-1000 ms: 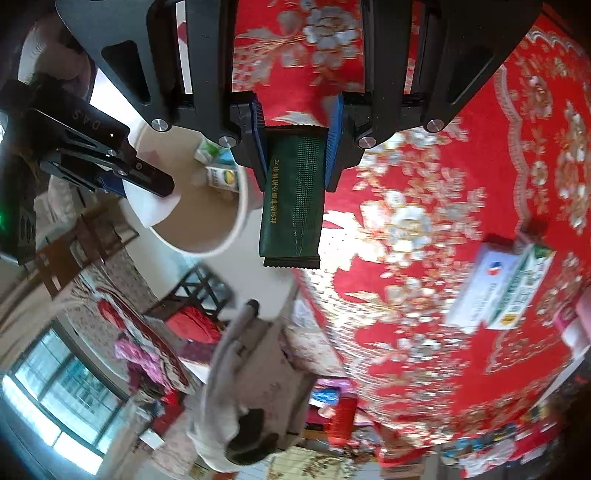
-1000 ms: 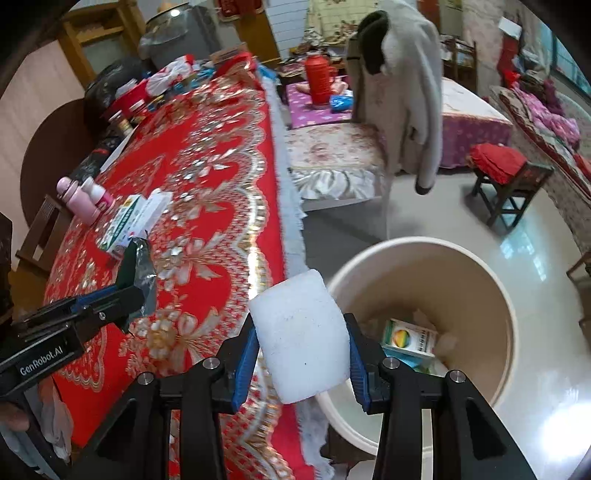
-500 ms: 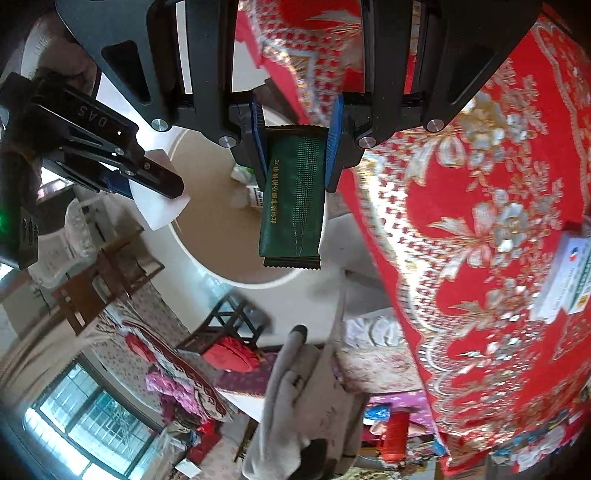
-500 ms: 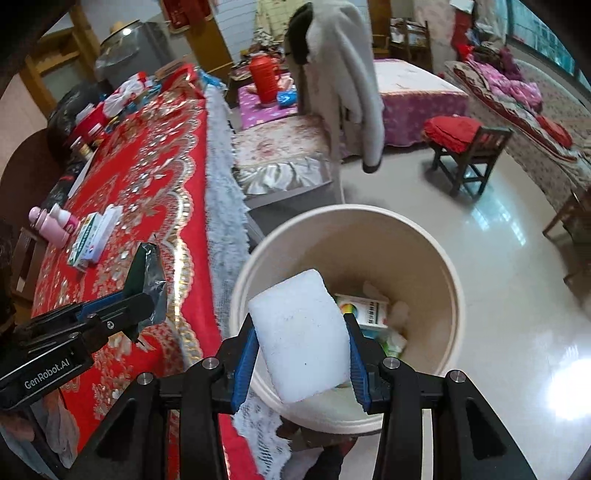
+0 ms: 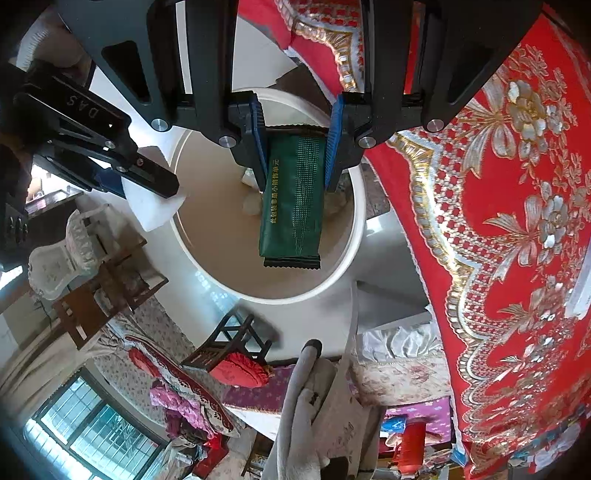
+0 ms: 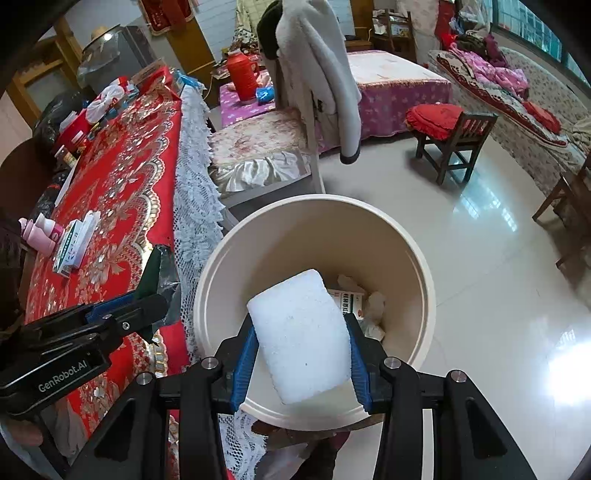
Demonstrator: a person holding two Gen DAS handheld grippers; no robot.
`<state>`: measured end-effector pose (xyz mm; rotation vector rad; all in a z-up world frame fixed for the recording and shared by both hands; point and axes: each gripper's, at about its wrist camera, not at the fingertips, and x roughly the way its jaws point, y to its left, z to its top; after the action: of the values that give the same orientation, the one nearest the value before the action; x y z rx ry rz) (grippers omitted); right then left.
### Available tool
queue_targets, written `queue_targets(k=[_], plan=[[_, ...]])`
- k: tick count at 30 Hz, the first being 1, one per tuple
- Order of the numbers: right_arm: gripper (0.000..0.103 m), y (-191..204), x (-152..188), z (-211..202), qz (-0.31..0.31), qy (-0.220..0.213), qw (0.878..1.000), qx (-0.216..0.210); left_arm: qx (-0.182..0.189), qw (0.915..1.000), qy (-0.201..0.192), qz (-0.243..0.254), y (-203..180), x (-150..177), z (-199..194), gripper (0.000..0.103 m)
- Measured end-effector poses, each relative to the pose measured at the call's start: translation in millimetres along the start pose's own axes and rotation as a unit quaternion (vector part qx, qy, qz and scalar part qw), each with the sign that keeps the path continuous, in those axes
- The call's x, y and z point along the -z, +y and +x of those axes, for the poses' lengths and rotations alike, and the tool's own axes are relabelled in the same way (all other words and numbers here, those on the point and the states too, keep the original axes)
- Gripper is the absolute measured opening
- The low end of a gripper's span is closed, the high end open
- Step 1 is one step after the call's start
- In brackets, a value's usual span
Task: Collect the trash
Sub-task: 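Carry the green packet and white sponge over the beige bucket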
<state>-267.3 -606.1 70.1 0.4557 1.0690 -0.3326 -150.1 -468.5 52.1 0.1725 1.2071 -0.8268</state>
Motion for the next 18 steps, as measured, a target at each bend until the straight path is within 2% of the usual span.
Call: queue_targets(k=[18], plan=[[0.045,-22.7,-0.6,9.7,0.011,0.016,1.0,0.004,-0.004,0.9997,0.022,-0.014,-5.9,-1.1,21.4,0.026]])
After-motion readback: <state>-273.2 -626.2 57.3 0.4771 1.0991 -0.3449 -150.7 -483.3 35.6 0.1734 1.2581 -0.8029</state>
